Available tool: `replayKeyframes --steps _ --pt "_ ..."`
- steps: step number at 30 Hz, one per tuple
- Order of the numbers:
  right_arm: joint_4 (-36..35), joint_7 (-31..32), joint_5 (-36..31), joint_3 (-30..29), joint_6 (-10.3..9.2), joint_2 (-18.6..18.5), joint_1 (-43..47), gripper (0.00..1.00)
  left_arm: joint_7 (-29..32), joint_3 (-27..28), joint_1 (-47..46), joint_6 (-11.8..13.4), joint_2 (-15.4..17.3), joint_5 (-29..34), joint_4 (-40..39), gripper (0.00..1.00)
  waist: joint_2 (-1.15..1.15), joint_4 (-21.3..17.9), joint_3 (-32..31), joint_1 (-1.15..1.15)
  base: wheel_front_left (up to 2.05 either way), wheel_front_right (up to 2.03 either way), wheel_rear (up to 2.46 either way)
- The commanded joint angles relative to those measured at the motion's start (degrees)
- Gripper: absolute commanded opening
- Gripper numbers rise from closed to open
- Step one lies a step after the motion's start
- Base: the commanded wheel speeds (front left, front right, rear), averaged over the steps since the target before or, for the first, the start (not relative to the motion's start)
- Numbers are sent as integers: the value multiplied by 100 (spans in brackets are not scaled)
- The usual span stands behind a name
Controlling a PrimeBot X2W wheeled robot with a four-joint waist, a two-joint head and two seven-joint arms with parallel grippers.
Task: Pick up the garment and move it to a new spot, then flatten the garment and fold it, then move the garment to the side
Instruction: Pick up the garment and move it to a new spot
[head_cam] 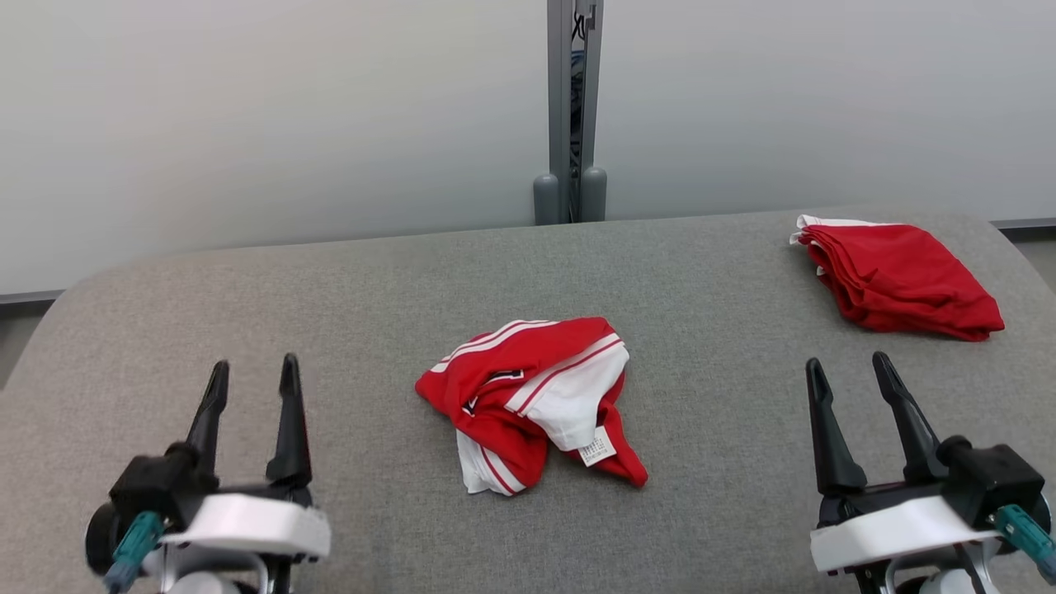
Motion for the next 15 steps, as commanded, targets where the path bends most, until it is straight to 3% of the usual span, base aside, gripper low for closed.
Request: replayKeyframes --steps 1,9,15 --pt "-25 -5 23 -34 1 -5 99 100 -21 73 178 7 2 55 -103 100 0 3 -43 0 0 0 0" --pt "-100 -4 111 -63 1 -22 421 100 -22 168 978 -243 -111 302 -605 100 0 45 -101 0 0 0 0" --pt "-119 -4 149 -29 1 -12 541 100 -22 122 1220 -166 -160 452 -706 100 0 44 -87 0 0 0 0"
